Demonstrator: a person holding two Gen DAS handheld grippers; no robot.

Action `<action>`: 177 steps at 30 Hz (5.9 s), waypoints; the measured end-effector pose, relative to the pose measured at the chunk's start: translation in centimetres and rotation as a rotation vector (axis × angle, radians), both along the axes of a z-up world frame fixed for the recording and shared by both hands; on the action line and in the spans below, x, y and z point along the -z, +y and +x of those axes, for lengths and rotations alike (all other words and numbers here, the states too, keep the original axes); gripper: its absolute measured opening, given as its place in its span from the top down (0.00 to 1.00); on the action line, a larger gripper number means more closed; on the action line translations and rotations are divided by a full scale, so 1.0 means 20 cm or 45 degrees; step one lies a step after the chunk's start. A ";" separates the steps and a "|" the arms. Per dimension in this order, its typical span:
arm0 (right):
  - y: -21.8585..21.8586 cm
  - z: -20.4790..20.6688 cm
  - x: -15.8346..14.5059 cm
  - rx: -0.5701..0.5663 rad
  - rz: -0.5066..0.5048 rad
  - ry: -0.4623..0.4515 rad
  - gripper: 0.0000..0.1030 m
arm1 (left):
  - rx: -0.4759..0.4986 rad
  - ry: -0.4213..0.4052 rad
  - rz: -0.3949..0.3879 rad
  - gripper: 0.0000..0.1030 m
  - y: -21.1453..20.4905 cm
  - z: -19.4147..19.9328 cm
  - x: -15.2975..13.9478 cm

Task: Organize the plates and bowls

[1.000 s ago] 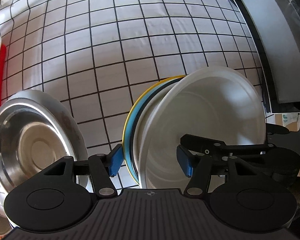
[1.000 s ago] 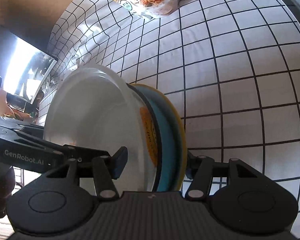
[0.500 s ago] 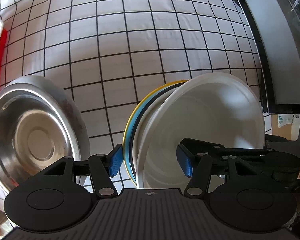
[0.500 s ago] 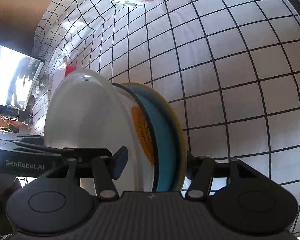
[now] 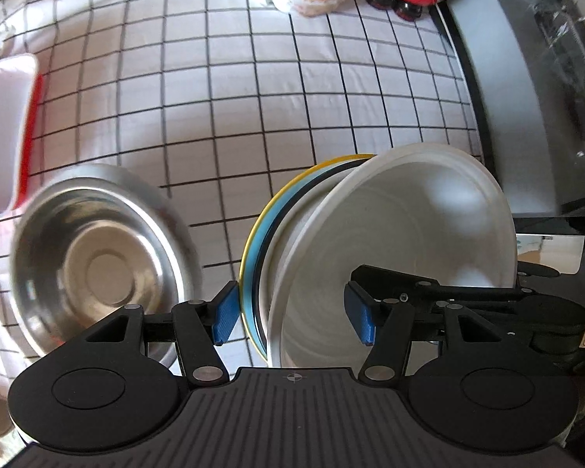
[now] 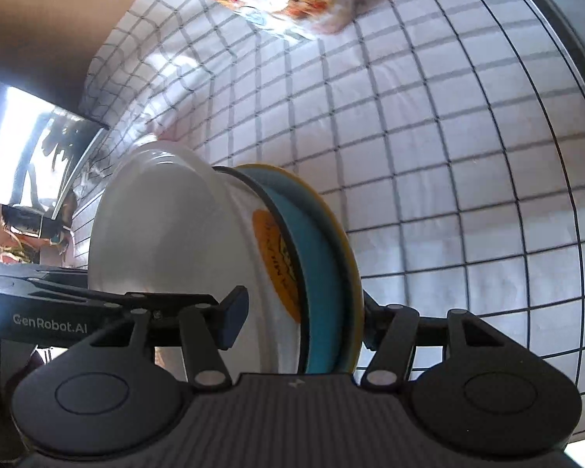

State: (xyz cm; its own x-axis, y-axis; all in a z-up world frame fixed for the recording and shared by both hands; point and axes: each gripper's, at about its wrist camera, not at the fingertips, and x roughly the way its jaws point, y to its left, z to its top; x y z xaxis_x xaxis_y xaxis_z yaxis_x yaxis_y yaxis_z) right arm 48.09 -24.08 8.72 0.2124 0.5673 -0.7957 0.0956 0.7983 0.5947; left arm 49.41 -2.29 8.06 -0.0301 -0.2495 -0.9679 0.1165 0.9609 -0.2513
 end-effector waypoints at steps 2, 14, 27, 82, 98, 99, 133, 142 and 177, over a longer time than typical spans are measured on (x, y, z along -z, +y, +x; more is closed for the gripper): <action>0.05 0.01 -0.07 -0.028 -0.003 -0.020 0.43 | -0.008 -0.024 -0.002 0.40 0.05 -0.01 -0.07; 0.67 0.08 -0.09 -0.303 0.066 -0.048 0.42 | -0.249 -0.061 0.081 0.40 0.65 -0.12 -0.13; 1.05 0.18 0.18 -0.488 0.019 0.099 0.43 | -0.269 -0.060 0.115 0.55 0.94 -0.11 -0.02; 1.24 0.49 -0.58 -0.586 -0.246 -0.311 0.40 | -0.629 -0.511 -0.208 0.78 1.64 -0.07 -0.17; 1.77 0.97 0.13 -0.398 -0.423 0.214 0.60 | -0.345 -0.391 0.066 0.77 1.59 0.46 0.33; 1.76 0.97 0.15 -0.388 -0.414 0.232 0.61 | -0.333 -0.387 0.070 0.77 1.58 0.47 0.35; 0.93 -0.22 -0.59 -0.409 -0.338 -0.401 0.78 | -0.448 -0.661 -0.151 0.76 0.85 -0.47 -0.22; 0.80 -0.27 -0.42 -0.302 -0.244 -0.368 0.78 | -0.482 -0.653 -0.149 0.77 0.80 -0.54 -0.14; 0.84 -1.54 -0.56 0.124 -0.405 -1.038 0.33 | -0.344 -1.429 -0.244 0.81 0.86 -1.93 -0.33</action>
